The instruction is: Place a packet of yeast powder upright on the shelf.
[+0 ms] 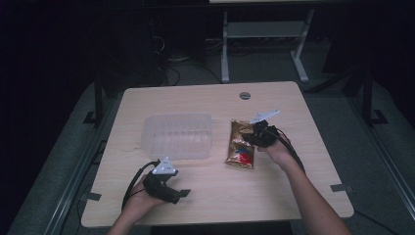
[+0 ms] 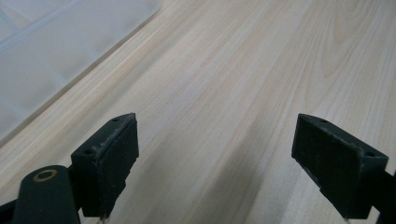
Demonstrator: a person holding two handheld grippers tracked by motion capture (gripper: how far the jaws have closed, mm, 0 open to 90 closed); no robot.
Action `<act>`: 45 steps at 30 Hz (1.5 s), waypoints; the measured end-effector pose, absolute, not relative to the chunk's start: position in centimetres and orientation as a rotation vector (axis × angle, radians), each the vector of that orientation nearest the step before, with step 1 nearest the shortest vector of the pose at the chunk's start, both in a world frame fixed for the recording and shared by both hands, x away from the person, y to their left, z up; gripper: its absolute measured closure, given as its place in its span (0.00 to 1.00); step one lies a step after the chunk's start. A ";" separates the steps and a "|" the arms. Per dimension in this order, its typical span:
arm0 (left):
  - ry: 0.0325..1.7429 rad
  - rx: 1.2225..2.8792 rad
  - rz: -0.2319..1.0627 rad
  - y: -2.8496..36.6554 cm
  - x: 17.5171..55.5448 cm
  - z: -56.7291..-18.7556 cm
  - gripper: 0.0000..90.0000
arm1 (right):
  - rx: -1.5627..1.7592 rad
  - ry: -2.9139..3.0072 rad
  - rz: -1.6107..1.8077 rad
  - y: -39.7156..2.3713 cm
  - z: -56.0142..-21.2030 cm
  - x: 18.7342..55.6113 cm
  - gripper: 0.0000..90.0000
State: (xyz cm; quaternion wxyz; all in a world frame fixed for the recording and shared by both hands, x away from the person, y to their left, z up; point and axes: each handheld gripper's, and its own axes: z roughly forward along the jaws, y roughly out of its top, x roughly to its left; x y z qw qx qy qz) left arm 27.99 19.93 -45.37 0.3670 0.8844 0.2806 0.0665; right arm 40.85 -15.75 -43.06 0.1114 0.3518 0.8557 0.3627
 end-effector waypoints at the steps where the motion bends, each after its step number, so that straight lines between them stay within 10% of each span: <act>1: 0.720 2.275 0.170 19.9 28.0 -45.4 0.16 | 1.033 2.513 1.065 -15.7 -43.1 40.9 1.00; 45: 0.717 2.301 0.149 19.7 27.9 -45.6 0.16 | 0.970 2.696 1.054 -14.5 -45.5 38.3 1.00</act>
